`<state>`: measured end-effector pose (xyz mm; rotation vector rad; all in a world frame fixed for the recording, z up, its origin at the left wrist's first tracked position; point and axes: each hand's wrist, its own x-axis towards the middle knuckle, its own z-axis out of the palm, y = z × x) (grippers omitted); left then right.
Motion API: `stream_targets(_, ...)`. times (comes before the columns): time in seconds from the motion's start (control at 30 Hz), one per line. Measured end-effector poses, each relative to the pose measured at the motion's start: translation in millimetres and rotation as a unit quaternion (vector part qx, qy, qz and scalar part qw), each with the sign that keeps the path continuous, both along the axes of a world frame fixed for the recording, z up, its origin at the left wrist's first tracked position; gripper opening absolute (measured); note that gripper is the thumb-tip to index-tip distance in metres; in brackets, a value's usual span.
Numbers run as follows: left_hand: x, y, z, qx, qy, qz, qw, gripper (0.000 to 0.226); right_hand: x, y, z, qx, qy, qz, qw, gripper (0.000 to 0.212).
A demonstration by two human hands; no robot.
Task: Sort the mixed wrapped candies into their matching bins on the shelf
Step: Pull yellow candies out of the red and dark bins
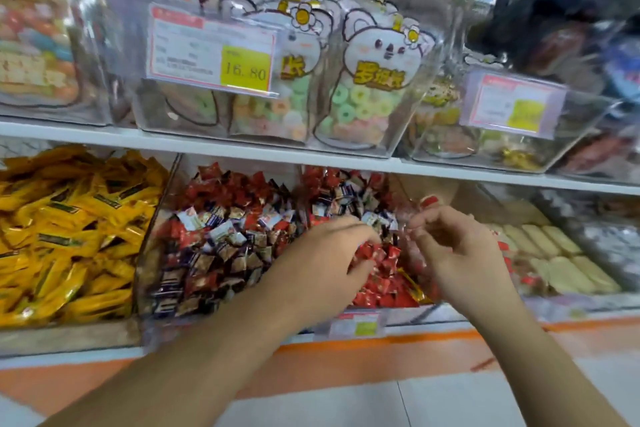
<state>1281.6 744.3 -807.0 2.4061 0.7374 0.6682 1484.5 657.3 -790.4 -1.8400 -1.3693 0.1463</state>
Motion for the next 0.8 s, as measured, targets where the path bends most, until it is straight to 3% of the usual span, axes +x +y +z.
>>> stream_targets(0.13,40,-12,-13,-0.003,0.029,-0.073,0.997,0.029,16,-12,2,-0.072,-0.144,0.016,0.987,0.025)
stream_targets(0.27,60,-17,-30,0.03,0.115,-0.124,0.985,0.033,33,-19,-3,-0.125,-0.206,0.033,0.97,0.018)
stream_targets(0.33,62,-15,-35,0.066,0.167,-0.117,0.977,0.029,36,-21,-3,-0.147,-0.209,0.031,0.966,0.02)
stream_targets(0.43,57,-8,-37,0.067,0.201,-0.089,0.973,0.041,36,-23,-1,-0.153,-0.182,0.025,0.971,0.019)
stream_targets(0.67,55,-5,-31,0.128,0.215,-0.039,0.967,0.037,34,-26,3,-0.139,-0.15,0.019,0.979,0.019)
stream_targets(0.8,59,-8,-29,0.106,0.16,-0.032,0.981,0.02,35,-31,6,-0.127,-0.133,0.01,0.983,0.021)
